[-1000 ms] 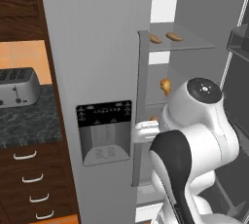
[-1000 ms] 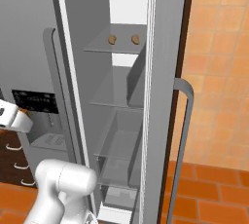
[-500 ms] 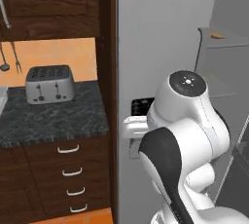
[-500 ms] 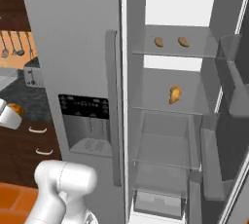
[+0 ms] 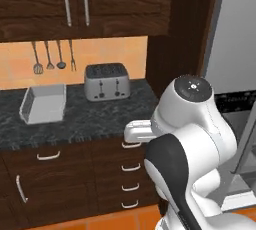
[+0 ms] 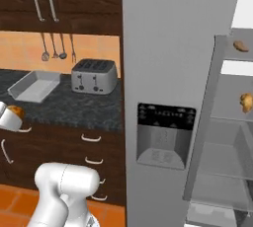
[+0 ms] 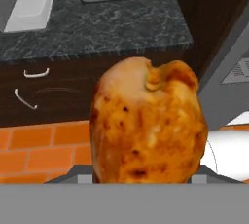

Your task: Place one sweet potato and one chicken drumstick in each tupperware on the nearby counter, to pack two identical lunches.

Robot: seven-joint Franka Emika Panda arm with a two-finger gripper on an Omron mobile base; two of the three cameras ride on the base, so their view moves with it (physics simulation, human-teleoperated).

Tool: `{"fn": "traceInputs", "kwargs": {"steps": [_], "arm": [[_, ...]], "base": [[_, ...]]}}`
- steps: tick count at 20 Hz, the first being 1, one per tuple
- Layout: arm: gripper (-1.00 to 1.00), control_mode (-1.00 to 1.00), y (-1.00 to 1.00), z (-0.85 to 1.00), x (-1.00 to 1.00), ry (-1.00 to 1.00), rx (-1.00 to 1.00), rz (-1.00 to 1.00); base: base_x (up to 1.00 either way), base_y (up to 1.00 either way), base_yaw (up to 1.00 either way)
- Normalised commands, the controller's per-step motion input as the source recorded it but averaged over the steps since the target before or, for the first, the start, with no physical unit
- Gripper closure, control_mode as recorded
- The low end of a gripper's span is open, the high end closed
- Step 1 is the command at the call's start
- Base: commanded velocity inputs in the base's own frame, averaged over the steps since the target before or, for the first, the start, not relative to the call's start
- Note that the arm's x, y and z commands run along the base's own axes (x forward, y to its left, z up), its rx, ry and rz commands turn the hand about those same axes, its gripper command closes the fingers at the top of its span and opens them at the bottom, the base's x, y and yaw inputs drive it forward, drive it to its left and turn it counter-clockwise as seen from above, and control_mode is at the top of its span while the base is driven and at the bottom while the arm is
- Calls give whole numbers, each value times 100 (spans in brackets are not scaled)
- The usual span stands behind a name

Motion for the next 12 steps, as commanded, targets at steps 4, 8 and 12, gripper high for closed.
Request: {"fn": "traceInputs", "kwargs": {"steps": [4,8,12], "arm": [[100,100,0,0,0,0,0,0],[100,100,0,0,0,0,0,0],[100,100,0,0,0,0,0,0]], "base": [[0,100,0],[0,100,0],[0,100,0]]}}
